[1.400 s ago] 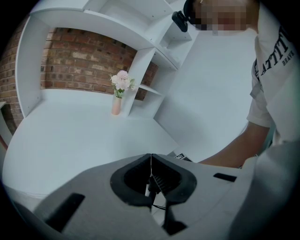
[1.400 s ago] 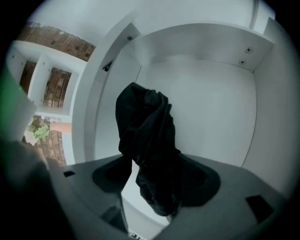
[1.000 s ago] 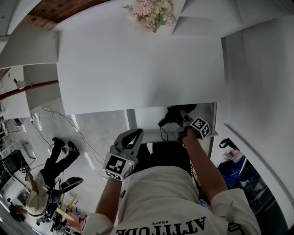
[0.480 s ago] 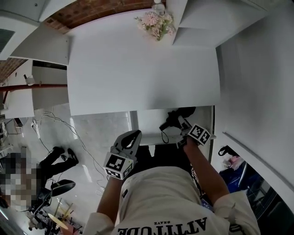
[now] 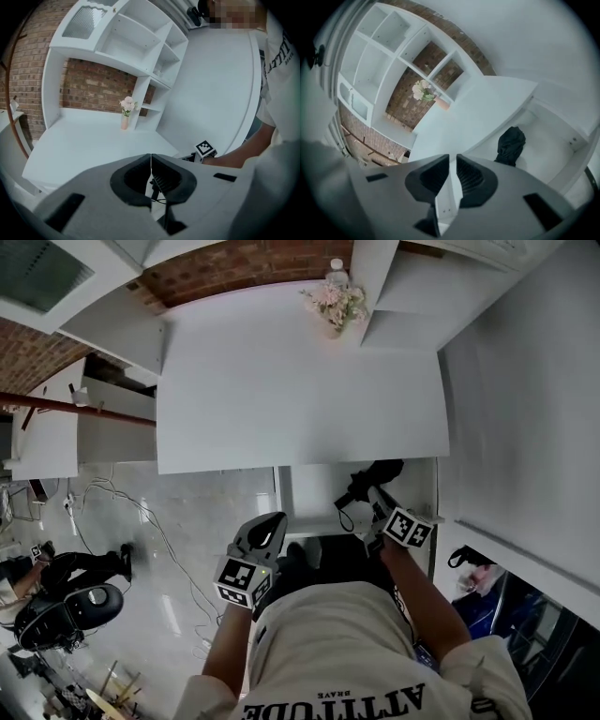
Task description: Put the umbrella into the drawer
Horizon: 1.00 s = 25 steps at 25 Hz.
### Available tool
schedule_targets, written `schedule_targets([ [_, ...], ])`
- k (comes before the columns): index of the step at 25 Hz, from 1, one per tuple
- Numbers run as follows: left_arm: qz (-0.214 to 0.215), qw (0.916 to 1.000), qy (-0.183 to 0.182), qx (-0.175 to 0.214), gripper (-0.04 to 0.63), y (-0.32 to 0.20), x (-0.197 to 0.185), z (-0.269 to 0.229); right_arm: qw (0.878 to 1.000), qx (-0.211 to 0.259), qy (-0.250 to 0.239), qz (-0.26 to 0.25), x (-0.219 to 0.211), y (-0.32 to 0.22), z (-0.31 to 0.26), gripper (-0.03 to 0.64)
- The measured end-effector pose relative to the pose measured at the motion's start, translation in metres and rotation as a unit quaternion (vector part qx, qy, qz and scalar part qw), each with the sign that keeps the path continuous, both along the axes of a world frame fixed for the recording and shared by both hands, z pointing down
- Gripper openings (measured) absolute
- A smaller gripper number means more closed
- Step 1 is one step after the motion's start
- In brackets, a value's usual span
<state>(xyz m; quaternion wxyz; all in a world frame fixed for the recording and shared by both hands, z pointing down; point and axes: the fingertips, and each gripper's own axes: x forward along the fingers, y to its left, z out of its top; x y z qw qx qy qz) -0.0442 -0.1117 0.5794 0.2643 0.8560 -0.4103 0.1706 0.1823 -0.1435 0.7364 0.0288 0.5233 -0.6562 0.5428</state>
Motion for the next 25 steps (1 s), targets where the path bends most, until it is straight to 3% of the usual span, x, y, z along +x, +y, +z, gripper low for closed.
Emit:
schedule_targets([
  [9, -0.018, 0.9995, 0.023, 0.014, 0.026, 0.073, -0.058, -0.014, 0.986, 0.107, 0.098, -0.081, -0.047, 0.046, -0.067, 0.037],
  [15, -0.035, 0.9985, 0.032, 0.029, 0.026, 0.108, -0.095, -0.017, 0.976, 0.151, 0.132, -0.088, -0.065, 0.073, -0.103, 0.034],
  [25, -0.022, 0.9969, 0.048, 0.059, 0.028, 0.161, -0.109, -0.029, 0.952, 0.203, 0.211, -0.094, -0.072, 0.141, -0.147, 0.034],
])
